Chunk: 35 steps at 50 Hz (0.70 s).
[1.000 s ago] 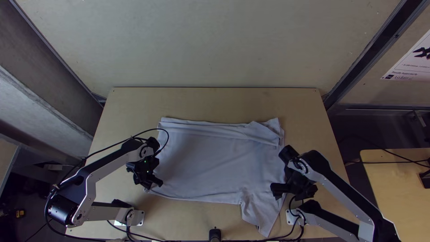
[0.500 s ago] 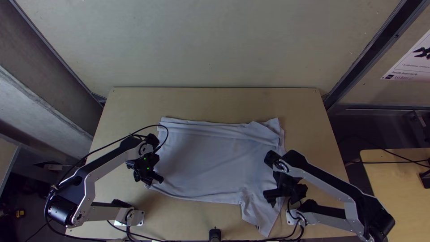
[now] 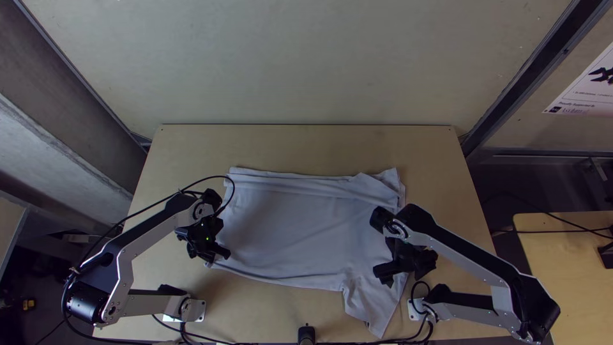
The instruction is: Fold the t-shirt
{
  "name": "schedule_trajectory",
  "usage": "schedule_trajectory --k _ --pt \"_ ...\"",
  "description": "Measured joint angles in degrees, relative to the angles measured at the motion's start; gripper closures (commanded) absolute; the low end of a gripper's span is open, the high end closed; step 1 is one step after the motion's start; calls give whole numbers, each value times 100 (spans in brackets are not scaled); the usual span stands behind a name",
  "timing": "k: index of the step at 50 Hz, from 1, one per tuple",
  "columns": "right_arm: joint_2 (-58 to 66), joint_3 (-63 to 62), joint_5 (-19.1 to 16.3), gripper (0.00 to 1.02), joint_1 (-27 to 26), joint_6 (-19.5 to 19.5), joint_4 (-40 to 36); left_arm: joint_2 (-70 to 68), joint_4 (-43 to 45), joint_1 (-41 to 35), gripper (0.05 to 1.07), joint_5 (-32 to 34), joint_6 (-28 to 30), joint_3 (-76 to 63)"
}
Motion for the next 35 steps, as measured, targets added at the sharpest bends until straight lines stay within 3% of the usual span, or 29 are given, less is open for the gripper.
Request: schedule_trajectory --k 12,21,35 --pt "87 42 79 6 68 15 -15 0 0 74 105 2 33 0" --pt "461 -444 -621 6 50 -149 627 0 0 151 105 2 79 0" --pt "938 -931 -857 7 -76 -354 1172 0 0 415 105 15 264 0"
